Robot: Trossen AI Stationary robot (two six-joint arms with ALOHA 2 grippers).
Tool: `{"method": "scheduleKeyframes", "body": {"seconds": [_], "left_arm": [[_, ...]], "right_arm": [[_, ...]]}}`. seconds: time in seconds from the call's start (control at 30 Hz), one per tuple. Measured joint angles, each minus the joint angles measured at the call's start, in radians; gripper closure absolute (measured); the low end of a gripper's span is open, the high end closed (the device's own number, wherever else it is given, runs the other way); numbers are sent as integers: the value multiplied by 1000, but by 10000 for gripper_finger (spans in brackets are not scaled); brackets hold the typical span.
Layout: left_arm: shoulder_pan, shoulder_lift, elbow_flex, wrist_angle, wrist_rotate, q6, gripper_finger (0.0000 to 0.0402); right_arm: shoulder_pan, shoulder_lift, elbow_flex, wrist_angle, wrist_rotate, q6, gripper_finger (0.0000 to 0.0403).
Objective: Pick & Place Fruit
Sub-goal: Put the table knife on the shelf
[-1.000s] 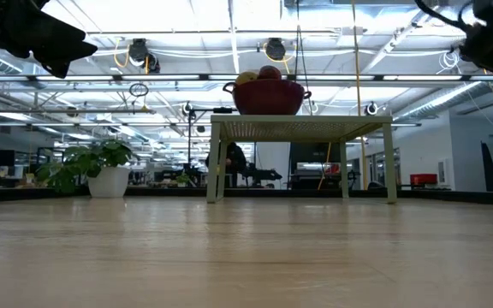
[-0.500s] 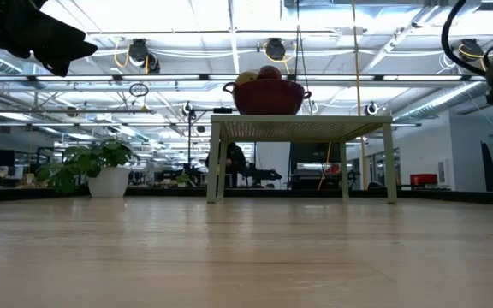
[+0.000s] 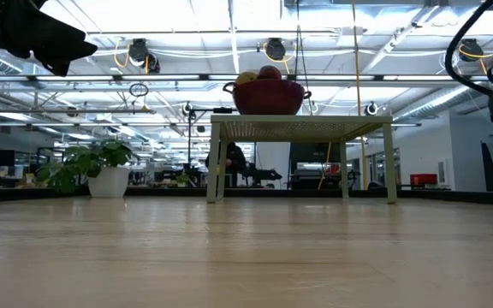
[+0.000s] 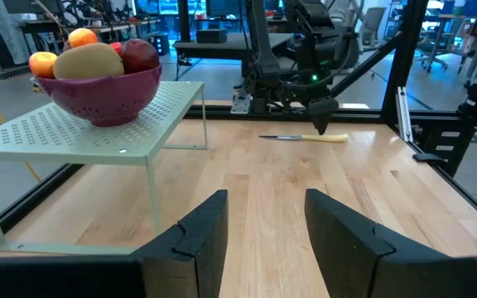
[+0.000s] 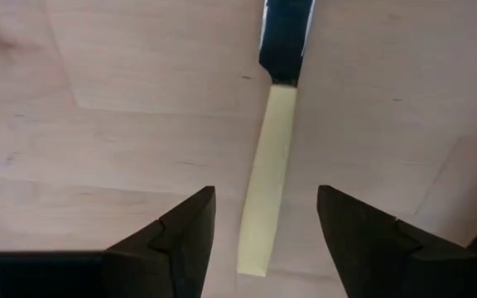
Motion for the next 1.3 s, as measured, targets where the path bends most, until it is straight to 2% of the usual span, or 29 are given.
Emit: {"method": "scheduleKeyframes", "body": {"seconds": [0.47,0.7,0.97,1.13,1.3], "left_arm": [[0,0,0,0,0,-3,240],[0,0,0,0,0,-3,240],[0,0,0,0,0,-3,240],[0,0,0,0,0,-3,240],[0,0,0,0,0,-1,240]], "right_arm": [[69,157,4,57,1,133,198],[78,164,3,53,75,149,198],[77,164,3,42,60,164,199],[76,165,2,47,56,178,218],[76,165,1,68,55,195,259]]}}
